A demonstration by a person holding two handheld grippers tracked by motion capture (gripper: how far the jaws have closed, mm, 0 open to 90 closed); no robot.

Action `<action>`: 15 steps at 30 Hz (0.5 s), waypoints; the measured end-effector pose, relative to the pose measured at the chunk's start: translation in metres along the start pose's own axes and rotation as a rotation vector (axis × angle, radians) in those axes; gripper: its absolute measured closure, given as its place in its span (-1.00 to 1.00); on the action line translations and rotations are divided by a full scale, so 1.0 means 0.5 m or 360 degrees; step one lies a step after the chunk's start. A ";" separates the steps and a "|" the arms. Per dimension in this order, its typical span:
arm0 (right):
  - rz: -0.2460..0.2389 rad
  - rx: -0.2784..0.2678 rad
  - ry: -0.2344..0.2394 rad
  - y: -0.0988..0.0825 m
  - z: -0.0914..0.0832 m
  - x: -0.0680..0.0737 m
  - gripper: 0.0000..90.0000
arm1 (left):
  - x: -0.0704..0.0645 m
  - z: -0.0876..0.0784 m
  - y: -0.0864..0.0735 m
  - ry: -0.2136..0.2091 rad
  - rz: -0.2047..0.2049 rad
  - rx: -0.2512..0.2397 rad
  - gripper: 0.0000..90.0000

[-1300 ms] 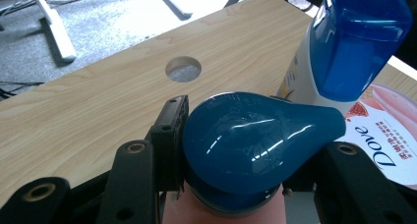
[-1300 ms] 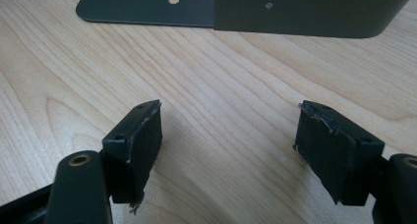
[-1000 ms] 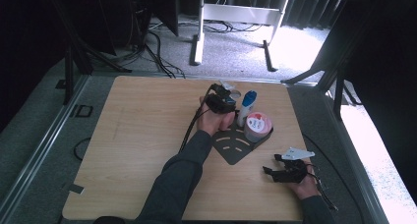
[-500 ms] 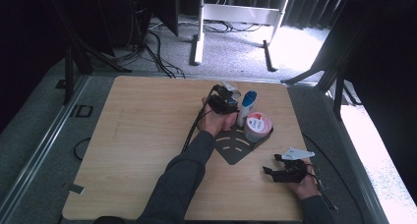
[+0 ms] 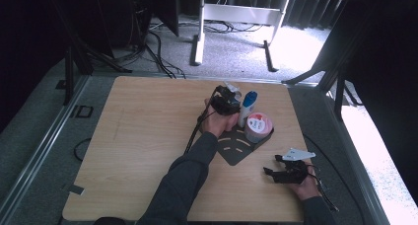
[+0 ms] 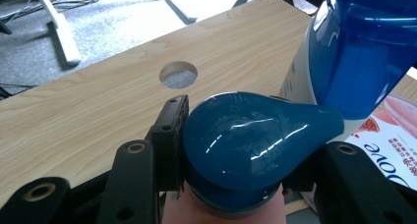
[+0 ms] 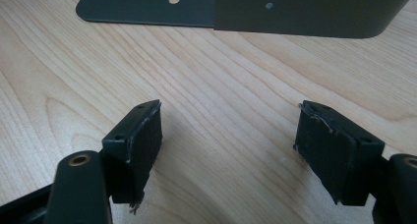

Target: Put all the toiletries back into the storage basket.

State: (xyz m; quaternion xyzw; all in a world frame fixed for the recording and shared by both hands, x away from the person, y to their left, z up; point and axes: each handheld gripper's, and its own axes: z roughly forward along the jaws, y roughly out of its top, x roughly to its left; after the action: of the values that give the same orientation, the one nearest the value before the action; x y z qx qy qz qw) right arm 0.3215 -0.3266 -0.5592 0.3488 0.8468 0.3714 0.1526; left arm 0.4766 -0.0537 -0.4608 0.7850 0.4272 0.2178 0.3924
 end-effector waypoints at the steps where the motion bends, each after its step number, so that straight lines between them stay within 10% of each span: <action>1: -0.0001 0.0000 0.0000 0.000 0.000 0.000 -0.44 | 0.000 0.000 0.000 -0.0001 -0.0005 -0.0003 0.18; 15: -0.0002 0.0001 -0.0002 0.000 0.000 0.000 -0.44 | -0.006 0.000 -0.003 0.0035 0.0003 -0.0009 0.17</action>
State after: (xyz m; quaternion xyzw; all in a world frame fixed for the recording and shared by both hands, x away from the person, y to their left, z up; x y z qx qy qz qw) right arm 0.3213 -0.3265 -0.5593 0.3487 0.8470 0.3708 0.1533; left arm 0.4741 -0.0559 -0.4618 0.7818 0.4302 0.2279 0.3896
